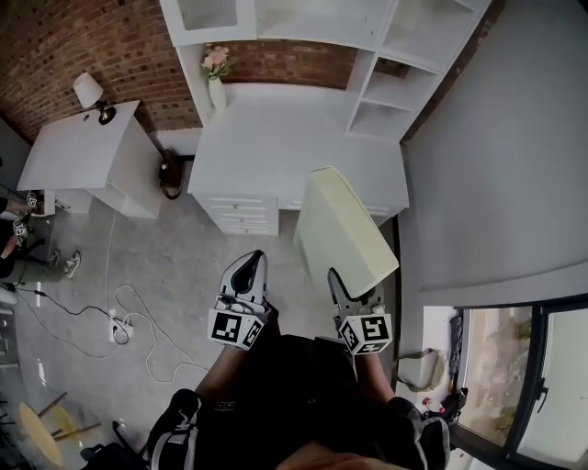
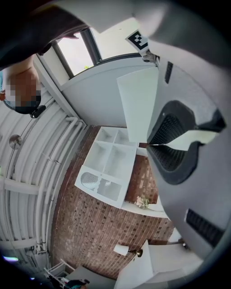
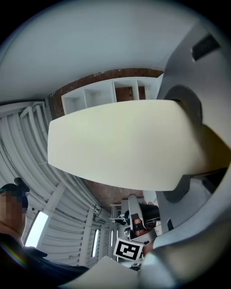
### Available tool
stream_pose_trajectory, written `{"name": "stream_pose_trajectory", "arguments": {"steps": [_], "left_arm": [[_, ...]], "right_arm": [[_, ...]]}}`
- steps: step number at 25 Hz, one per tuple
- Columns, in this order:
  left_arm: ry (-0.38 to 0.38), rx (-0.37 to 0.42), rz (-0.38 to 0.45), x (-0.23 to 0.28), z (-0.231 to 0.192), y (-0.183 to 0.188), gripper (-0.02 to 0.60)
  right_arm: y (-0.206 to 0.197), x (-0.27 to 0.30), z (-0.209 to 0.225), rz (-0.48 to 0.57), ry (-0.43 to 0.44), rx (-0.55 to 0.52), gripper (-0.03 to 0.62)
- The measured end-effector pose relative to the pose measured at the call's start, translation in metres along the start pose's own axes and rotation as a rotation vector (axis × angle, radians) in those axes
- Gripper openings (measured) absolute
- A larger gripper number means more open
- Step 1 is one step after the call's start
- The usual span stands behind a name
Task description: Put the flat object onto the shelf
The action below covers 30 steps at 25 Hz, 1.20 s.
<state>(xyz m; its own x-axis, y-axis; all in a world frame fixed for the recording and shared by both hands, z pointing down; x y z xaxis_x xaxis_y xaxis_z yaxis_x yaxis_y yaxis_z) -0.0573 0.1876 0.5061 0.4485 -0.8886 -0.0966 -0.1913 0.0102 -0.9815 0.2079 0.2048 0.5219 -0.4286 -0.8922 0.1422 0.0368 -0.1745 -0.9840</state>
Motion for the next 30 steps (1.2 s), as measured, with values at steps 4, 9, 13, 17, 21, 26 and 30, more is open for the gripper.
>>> {"name": "stream_pose_trajectory", "arguments": {"steps": [4,9,13,17,21,26,30], "left_arm": [[-0.025,-0.004,-0.001,0.040,-0.060,0.014,0.017],[-0.060,0.012,0.009,0.087,-0.121,0.029,0.017],[-0.057,0.002,0.008,0.115,-0.153,0.033,0.017],[-0.047,-0.002,0.004,0.145,-0.173,0.031,0.017],[-0.036,0.002,0.006,0.175,-0.183,0.024,0.017],[-0.008,0.013,0.030,0.230,-0.193,0.033,0.017],[0.019,0.022,0.054,0.273,-0.198,0.042,0.017]], "right_arm": [[0.023,0.070,-0.008,0.016,-0.022,-0.002,0.285],[0.047,0.143,-0.013,0.036,-0.046,-0.015,0.285],[0.059,0.181,-0.006,0.036,-0.061,-0.033,0.285],[0.068,0.211,0.011,0.039,-0.062,-0.038,0.285],[0.079,0.239,0.033,0.048,-0.031,-0.064,0.285],[0.114,0.282,0.072,0.107,0.019,-0.096,0.285],[0.148,0.312,0.100,0.161,0.076,-0.132,0.285]]}}
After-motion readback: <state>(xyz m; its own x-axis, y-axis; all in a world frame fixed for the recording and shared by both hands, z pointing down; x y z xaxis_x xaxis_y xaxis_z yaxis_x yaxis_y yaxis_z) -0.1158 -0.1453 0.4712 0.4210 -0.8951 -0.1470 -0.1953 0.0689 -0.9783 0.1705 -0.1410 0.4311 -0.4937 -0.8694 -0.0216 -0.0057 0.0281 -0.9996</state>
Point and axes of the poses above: the fingertips, and each gripper's own axes: x forward along the fingers, z to its right, y out of its top, the point moved 9 cm from there along -x, backward along the fingers, and after that the axes turned 2 degrees about y, right-handed, at the moved point
